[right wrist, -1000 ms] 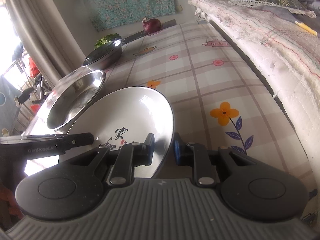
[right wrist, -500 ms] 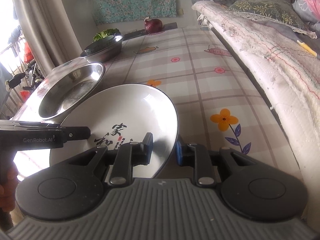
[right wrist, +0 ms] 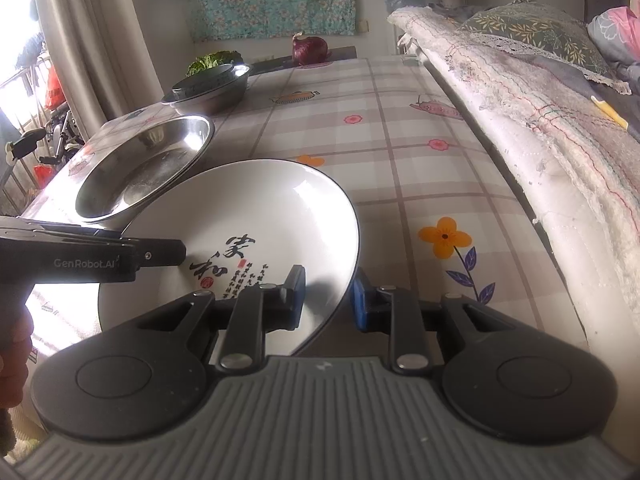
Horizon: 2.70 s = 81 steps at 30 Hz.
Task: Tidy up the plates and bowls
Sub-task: 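Carry the white ceramic plate with both grippers toward the stacked steel plates, then lower the white ceramic plate onto the stacked steel plates with both grippers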
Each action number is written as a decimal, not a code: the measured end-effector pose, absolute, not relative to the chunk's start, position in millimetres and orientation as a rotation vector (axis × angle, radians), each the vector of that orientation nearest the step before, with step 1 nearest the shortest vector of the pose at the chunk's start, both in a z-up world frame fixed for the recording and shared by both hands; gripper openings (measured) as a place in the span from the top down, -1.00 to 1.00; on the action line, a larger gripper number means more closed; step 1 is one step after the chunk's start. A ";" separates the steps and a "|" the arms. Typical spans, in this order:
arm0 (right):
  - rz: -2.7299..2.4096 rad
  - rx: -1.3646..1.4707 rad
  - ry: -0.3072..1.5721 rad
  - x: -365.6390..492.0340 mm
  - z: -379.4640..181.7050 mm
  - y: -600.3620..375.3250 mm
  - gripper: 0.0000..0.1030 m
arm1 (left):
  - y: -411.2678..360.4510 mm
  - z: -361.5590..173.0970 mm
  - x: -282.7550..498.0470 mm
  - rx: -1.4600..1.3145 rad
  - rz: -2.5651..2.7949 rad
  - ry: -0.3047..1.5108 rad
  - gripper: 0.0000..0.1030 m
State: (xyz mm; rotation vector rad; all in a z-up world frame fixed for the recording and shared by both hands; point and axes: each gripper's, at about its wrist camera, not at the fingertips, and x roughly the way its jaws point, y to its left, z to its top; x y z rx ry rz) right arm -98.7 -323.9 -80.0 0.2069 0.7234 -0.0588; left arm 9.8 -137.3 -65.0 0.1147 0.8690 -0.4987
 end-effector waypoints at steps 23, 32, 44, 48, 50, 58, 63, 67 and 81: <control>-0.091 0.225 0.723 -83.1 -81.7 -325.7 0.44 | -137.5 -65.2 4.5 0.118 -0.510 0.860 0.07; -0.091 0.239 0.708 -85.1 -84.1 -327.2 0.45 | -139.7 -68.4 6.1 0.131 -0.529 0.841 -0.02; -0.104 0.242 0.705 -85.2 -81.7 -324.6 0.43 | -138.7 -64.7 5.4 0.090 -0.516 0.840 -0.03; -0.104 0.247 0.698 -86.5 -79.5 -325.3 0.43 | -137.8 -60.0 3.8 0.085 -0.516 0.825 -0.03; -0.104 0.249 0.695 -87.2 -77.7 -325.5 0.43 | -137.3 -58.1 4.0 0.076 -0.517 0.823 -0.03; -0.110 0.253 0.675 -90.3 -67.0 -327.0 0.43 | -136.2 -48.4 2.3 0.055 -0.524 0.801 -0.03; -0.109 0.249 0.664 -90.5 -59.6 -324.9 0.43 | -132.9 -39.4 2.8 0.036 -0.524 0.779 -0.03; -0.103 0.241 0.652 -87.4 -51.1 -321.1 0.43 | -128.2 -31.1 5.0 0.020 -0.518 0.760 -0.03; 0.003 0.197 0.618 -29.3 -17.0 -272.6 0.43 | -67.2 -4.1 35.9 -0.069 -0.414 0.689 -0.03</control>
